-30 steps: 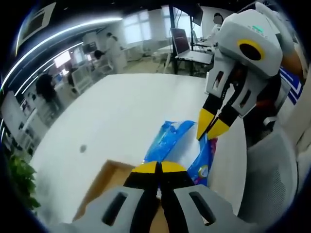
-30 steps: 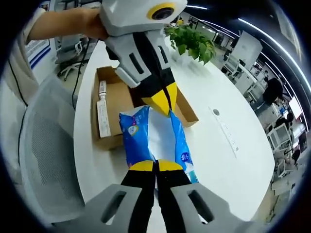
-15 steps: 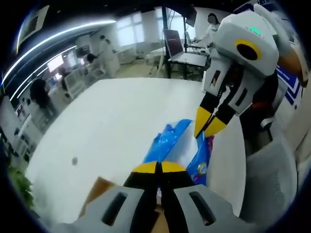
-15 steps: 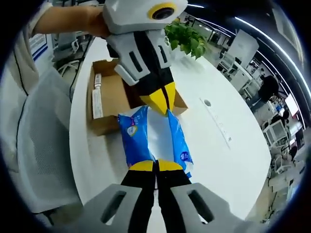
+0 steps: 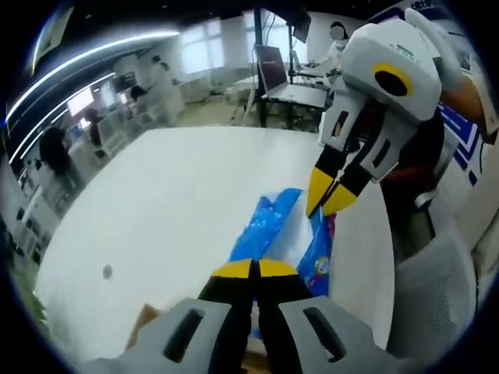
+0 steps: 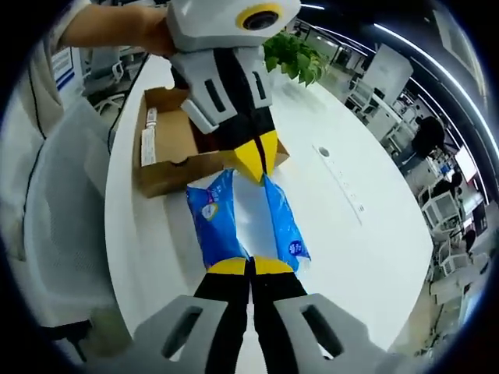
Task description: Operate the shoe box by opening the lid, removing the specified soft item, and placing it in the target area until the item is outside and the box remains undamaged.
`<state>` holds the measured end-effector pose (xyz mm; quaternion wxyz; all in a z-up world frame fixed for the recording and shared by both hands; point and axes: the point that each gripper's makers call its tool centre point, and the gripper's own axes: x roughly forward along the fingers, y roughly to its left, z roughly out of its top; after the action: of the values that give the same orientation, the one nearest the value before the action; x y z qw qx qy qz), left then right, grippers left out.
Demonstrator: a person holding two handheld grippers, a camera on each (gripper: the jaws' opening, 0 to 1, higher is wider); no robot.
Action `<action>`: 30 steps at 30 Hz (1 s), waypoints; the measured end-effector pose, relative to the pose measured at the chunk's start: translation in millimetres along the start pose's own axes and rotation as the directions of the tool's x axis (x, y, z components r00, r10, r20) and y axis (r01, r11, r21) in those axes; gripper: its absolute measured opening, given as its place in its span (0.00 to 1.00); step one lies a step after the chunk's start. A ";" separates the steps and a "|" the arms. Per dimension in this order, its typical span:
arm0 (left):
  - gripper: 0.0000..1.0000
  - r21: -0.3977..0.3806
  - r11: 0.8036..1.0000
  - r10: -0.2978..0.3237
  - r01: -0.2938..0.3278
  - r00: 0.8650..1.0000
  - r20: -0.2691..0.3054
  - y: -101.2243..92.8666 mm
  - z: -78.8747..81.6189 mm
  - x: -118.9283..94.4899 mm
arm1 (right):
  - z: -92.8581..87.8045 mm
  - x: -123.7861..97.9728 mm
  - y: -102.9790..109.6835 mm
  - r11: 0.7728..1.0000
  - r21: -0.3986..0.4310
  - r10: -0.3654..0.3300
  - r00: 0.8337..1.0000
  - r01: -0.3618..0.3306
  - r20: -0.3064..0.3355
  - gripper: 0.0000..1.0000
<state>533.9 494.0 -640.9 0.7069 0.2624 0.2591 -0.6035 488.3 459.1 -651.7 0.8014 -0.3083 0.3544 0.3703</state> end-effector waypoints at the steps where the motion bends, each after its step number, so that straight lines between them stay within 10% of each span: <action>1: 0.00 0.001 1.000 -0.002 0.002 1.000 0.001 0.1 1.7 2.4 | -2.2 -0.5 -1.7 1.000 0.002 -0.001 1.000 0.001 -0.002 0.00; 30: 0.00 0.038 0.995 -0.094 0.094 0.996 0.001 -12.0 32.8 84.2 | -83.2 -3.9 -41.8 1.000 0.009 -0.015 0.999 0.016 -0.042 0.00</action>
<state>535.1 409.6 -675.3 0.6731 0.2625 0.2585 -0.6413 492.2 372.2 -685.4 0.7980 -0.3151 0.3705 0.3558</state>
